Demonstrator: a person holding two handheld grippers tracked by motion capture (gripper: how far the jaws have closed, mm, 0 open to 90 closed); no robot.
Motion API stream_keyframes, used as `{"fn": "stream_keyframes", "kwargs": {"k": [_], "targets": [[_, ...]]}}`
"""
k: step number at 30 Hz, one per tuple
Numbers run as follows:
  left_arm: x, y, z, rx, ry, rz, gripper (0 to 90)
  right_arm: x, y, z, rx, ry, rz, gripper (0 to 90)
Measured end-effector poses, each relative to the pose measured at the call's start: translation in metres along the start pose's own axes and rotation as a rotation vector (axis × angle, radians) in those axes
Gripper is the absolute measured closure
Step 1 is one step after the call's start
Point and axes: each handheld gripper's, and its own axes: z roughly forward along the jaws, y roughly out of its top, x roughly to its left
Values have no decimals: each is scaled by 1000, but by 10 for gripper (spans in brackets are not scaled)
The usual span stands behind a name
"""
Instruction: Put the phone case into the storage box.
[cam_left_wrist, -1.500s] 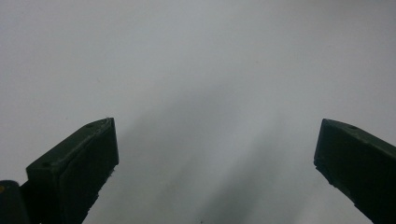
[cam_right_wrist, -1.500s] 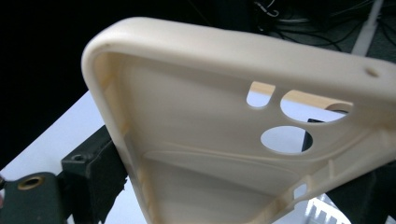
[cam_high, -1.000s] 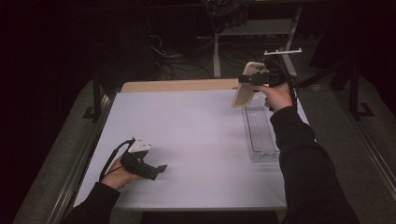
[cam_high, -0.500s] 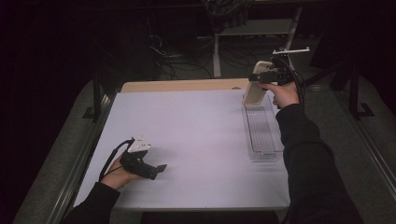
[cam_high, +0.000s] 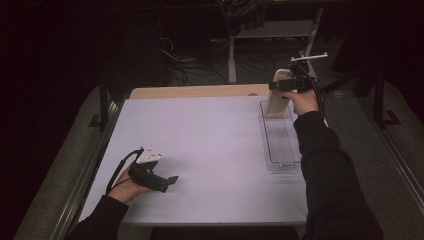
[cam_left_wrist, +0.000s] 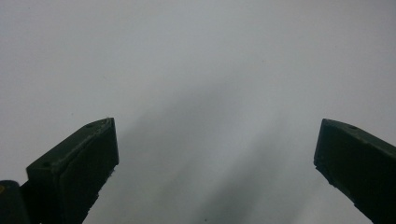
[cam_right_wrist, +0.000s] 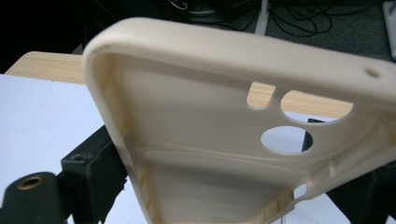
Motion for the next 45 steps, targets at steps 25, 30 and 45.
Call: {"fn": "stream_keyframes", "kwargs": {"k": [25, 30, 45], "targets": [[0, 1, 0, -7, -13, 0, 0, 6, -7, 43, 87, -132, 1, 88], [1, 0, 0, -8, -14, 0, 0, 6, -8, 51, 92, -163, -3, 85], [0, 1, 0, -19, -17, -6, 0, 10, -7, 71, 91, -210, -30, 76]]}}
